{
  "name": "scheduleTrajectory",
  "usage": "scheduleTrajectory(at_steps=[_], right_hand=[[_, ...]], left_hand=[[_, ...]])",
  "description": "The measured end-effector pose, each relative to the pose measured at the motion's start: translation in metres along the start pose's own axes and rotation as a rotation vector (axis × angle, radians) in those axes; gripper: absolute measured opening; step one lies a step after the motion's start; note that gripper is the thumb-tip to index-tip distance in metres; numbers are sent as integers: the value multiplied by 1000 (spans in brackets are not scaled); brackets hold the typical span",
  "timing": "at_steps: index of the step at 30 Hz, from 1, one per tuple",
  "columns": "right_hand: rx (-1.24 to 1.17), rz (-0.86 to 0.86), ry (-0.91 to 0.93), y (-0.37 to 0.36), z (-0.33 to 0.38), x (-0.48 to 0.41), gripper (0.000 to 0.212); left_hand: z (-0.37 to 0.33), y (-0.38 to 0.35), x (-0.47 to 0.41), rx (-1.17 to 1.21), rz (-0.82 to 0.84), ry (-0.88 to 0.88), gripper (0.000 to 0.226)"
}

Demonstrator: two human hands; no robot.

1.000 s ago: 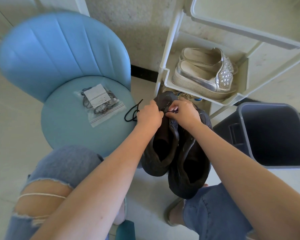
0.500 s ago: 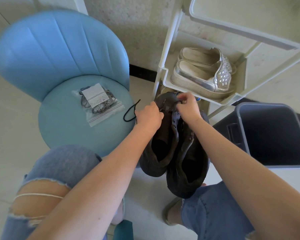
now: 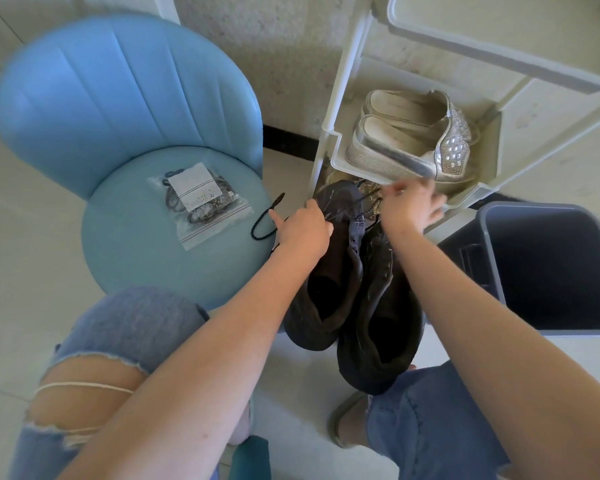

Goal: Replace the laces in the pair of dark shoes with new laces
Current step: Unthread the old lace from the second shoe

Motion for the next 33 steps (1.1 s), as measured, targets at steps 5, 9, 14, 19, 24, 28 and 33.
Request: scheduleTrajectory(at_steps=[5, 9, 14, 19, 24, 28, 33], right_hand=[[80, 123, 282, 3, -2, 1, 24], [385, 321, 667, -23, -1, 23, 12], [460, 261, 700, -30, -2, 25, 11], [507, -186, 320, -8, -2, -2, 32], [143, -66, 128, 17, -3, -21, 28], [336, 226, 571, -7, 2, 6, 29], [532, 269, 705, -31, -5, 26, 23]], left_hand=[[-2, 1, -1, 23, 8, 6, 42], [0, 0, -2, 39, -5, 10, 40], [0, 1, -2, 48, -9, 8, 42], [2, 1, 1, 34, 6, 0, 45], [2, 2, 1, 76, -11, -3, 40], [1, 1, -1, 64, -5, 11, 40], [2, -1, -3, 51, -23, 11, 40]])
Point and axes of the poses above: each hand's wrist, its own x-axis away from the middle knuckle, its own y-axis out of the back of the hand, z = x × y, the point moved 1 cm from there along -x, towards the middle knuckle, and after that the axes turned 15 degrees about -y, right-handed, at the moved point
